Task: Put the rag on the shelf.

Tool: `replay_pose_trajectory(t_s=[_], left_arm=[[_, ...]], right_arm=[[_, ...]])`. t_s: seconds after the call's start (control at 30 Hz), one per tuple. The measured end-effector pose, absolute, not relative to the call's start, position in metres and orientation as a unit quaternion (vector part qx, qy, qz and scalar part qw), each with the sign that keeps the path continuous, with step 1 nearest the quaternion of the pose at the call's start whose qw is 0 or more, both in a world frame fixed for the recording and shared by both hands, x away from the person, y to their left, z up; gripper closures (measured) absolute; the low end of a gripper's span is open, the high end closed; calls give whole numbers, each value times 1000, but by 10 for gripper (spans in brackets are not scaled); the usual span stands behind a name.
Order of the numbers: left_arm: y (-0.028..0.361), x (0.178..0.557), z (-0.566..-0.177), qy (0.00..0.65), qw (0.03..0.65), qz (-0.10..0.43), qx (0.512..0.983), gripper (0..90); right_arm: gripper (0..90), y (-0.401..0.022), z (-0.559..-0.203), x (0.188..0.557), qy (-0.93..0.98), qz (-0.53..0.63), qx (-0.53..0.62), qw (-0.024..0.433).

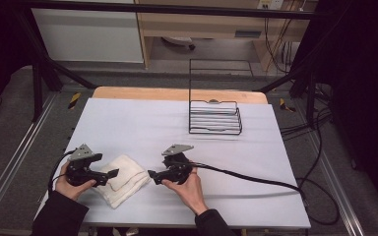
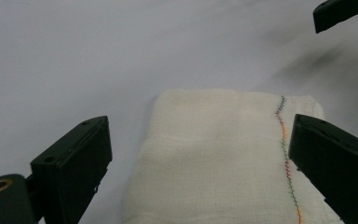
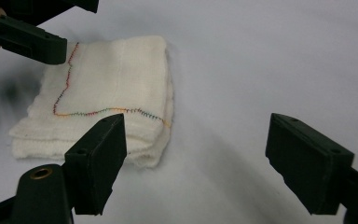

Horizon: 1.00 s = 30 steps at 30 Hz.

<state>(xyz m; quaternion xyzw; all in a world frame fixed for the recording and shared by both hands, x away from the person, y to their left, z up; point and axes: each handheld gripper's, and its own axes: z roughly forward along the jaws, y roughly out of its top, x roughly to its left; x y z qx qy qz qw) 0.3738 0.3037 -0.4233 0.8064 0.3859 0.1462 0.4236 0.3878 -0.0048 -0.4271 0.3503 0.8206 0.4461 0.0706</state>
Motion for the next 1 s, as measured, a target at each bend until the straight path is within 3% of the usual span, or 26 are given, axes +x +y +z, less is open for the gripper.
replay_pose_trajectory(t_s=[0.1, 0.5, 0.67, 0.73, 1.0], left_arm=[[304, 374, -423, 386, 424, 146, 806, 59], [304, 374, -424, 385, 421, 147, 808, 62], [304, 373, -423, 385, 422, 149, 807, 62], [304, 374, -423, 386, 421, 149, 807, 63], [304, 374, -423, 388, 419, 150, 807, 63]], right_arm=[[251, 3, -430, 389, 822, 442, 353, 68], [525, 33, -445, 387, 836, 411, 360, 58], [593, 35, -448, 385, 839, 400, 364, 51], [664, 35, -451, 383, 843, 395, 362, 47], [811, 36, -452, 381, 839, 396, 373, 26]])
